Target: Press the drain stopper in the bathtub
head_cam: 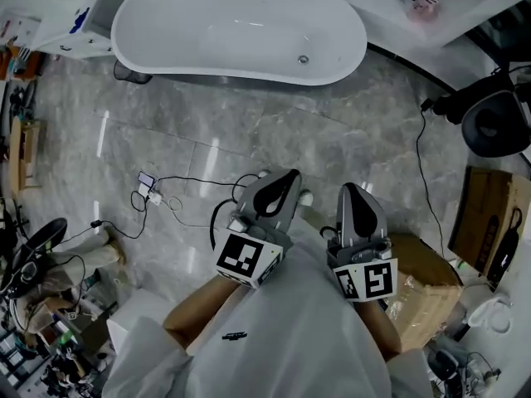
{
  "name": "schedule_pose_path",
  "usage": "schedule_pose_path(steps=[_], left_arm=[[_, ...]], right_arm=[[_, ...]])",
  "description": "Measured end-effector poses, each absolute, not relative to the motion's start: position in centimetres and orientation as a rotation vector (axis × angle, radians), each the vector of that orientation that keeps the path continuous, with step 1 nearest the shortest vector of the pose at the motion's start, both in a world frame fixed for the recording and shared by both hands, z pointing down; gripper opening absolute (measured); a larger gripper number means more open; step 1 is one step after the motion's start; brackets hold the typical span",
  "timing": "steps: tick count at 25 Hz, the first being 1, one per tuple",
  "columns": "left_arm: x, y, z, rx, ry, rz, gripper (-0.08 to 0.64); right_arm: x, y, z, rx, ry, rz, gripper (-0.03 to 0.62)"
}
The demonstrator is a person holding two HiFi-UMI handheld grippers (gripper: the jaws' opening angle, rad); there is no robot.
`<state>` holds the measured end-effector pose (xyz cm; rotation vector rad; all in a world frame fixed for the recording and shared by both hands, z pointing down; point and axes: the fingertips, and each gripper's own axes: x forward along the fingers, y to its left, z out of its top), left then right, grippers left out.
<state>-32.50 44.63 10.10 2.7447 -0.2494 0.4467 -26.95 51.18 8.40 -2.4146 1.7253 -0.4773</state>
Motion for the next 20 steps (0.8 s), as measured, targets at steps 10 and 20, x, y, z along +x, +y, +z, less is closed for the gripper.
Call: schedule_pose_path(steps=[10,20], left_arm=[[-29.2,47.4,10.2,2.749,-0.248,0.454,0.005],[-19.3,35.3,12.0,2.674,-0.324,0.393,0.005]], right_arm=[[-21.6,55.4,11.6,-2.381,1.615,-0.651,0.002],[-12.5,41.5,11.2,-2.403,1.858,-0.601,-0.002]])
